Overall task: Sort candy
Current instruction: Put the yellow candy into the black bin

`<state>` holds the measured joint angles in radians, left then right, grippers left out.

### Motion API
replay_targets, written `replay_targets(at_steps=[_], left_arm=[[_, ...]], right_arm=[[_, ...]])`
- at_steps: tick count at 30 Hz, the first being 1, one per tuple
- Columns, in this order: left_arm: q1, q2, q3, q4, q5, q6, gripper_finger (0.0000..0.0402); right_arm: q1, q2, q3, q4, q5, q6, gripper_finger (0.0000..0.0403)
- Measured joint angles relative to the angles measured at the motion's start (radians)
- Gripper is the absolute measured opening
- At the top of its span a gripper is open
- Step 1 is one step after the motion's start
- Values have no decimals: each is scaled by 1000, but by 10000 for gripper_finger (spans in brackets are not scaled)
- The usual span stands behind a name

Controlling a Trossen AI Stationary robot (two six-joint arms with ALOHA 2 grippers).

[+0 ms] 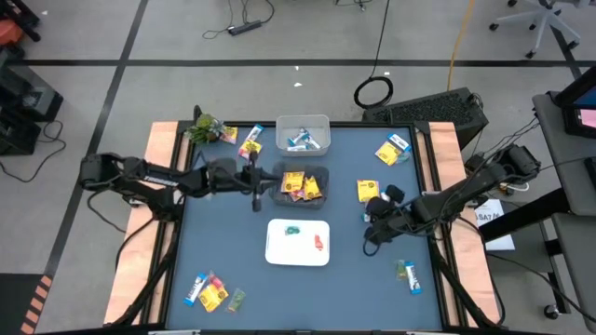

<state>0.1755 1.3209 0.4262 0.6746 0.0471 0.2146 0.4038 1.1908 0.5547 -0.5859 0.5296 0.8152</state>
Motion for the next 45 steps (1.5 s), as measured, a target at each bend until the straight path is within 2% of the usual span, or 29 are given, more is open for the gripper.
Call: replay_targets(at_steps=[3,7,12,15,19,25,31,38,41,45], left_arm=[[-29,0,-11,36,0,1,44],[-44,0,-11,54,0,3,44],[-46,0,-11,49,0,8,45],[-46,0,-11,48,0,8,45],[-46,0,-11,43,0,8,45],[-45,0,-11,26,0,8,45],[-45,0,-11,24,0,9,45],[-45,0,-11,23,-1,10,45],[-45,0,-11,23,-1,9,45],[-45,0,-11,24,-2,8,45]], right_arm=[[0,0,42,-83,-55,1,111],[-9,4,44,-100,-113,-48,162],[-46,30,41,-133,-132,-79,218],[-73,59,40,-140,-162,-128,238],[-111,109,40,-128,-224,-189,242],[-149,162,39,-60,-271,-244,200],[-150,161,44,-40,-295,-270,111],[-150,156,127,-38,-322,-328,18],[-160,155,172,-25,-260,-388,5],[-215,155,208,43,-109,-444,6]])
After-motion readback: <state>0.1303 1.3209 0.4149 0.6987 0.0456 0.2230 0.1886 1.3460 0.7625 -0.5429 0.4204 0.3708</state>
